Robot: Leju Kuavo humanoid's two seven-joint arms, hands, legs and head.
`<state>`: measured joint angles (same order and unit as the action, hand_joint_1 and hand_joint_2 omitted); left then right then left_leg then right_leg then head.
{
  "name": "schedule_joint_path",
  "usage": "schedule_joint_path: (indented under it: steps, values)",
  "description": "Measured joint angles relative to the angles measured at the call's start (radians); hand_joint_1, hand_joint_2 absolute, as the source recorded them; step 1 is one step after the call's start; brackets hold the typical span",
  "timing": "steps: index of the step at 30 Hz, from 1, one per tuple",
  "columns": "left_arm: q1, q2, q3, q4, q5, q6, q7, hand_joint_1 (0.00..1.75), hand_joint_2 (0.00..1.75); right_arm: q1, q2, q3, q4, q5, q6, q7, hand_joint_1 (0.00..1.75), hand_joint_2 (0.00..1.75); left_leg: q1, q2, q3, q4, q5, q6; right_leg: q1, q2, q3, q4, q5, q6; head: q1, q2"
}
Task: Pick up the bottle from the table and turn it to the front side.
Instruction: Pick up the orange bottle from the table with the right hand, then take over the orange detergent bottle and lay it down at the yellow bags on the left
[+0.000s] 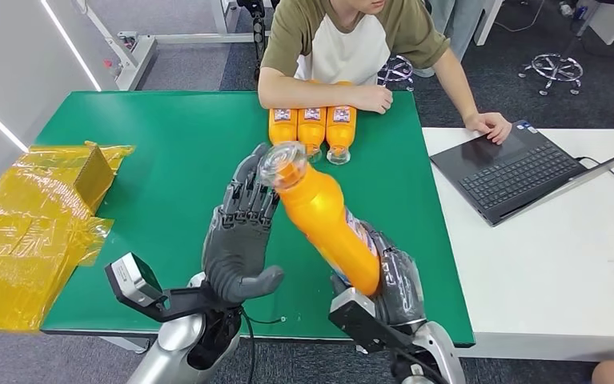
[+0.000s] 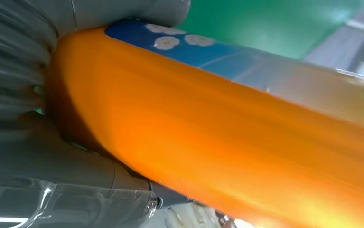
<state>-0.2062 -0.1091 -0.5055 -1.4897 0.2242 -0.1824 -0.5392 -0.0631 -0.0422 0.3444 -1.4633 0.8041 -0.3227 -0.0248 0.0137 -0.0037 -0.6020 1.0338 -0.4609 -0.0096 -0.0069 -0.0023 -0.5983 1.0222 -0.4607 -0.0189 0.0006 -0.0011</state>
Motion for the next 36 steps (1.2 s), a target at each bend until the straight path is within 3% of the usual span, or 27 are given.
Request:
schedule_joint_path:
  steps: [7,14,22,36]
  values:
    - [0.005,-0.004,0.021,-0.001,-0.017,-0.040,0.022,0.00,1.75,-0.006,-0.045,0.010,-0.020,0.103,0.061,-0.013,1.75,1.75,0.000,0.000,0.000,0.000,0.000,0.000,0.000,0.000,0.000,0.000,0.000,0.000,0.000,0.000]
    - [0.007,-0.017,0.029,-0.001,-0.028,-0.069,0.039,0.00,1.75,-0.015,-0.070,0.032,-0.042,0.211,-0.026,-0.061,1.75,1.75,0.000,0.000,0.000,0.000,0.000,0.000,0.000,0.000,0.000,0.000,0.000,0.000,0.000,0.000]
    - [0.011,-0.019,0.030,-0.001,-0.034,-0.083,0.045,0.00,1.75,-0.020,-0.083,0.059,-0.055,0.280,-0.056,-0.067,1.75,1.75,0.000,0.000,0.000,0.000,0.000,0.000,0.000,0.000,0.000,0.000,0.000,0.000,0.000,0.000]
    - [0.031,-0.022,0.056,0.000,-0.051,-0.105,0.075,0.02,1.75,-0.005,-0.096,0.058,-0.082,0.357,0.045,-0.013,1.75,1.75,0.000,0.000,0.000,0.000,0.000,0.000,0.000,0.001,0.000,0.000,0.000,0.000,0.000,0.000]
